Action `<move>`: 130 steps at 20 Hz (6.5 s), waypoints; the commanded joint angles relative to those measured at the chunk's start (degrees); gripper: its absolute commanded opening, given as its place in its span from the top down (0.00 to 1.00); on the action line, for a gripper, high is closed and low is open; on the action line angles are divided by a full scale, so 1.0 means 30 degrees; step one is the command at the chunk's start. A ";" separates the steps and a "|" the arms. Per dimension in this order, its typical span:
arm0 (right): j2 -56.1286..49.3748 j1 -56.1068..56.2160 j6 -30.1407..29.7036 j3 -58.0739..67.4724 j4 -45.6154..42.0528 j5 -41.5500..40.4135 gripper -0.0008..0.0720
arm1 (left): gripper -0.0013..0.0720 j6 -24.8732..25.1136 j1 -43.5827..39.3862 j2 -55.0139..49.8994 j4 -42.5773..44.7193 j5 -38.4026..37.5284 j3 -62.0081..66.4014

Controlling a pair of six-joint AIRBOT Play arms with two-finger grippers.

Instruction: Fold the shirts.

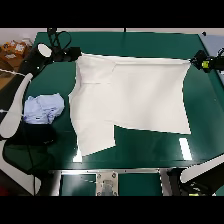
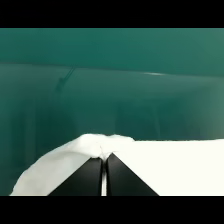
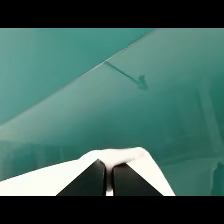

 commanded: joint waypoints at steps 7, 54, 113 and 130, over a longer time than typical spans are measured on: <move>-0.0656 0.0080 0.0597 0.0466 -0.2965 0.3570 0.97 | 0.95 -0.0036 0.0058 -0.0219 0.2390 -0.4612 0.0189; 1.2728 -0.3818 0.5005 -2.4655 -0.1209 0.0000 0.40 | 0.16 0.3308 -0.0007 1.3034 -0.9005 -0.3614 -2.5915; -0.3628 -0.3286 -0.4998 -0.4044 -0.0911 1.0010 0.25 | 0.95 0.7329 0.1384 0.1778 -0.7606 -0.5217 -0.5617; 0.4313 0.0146 0.0189 0.1406 0.1872 1.5803 0.97 | 0.95 0.3228 -0.9551 -0.5304 -0.6331 -0.1770 0.1909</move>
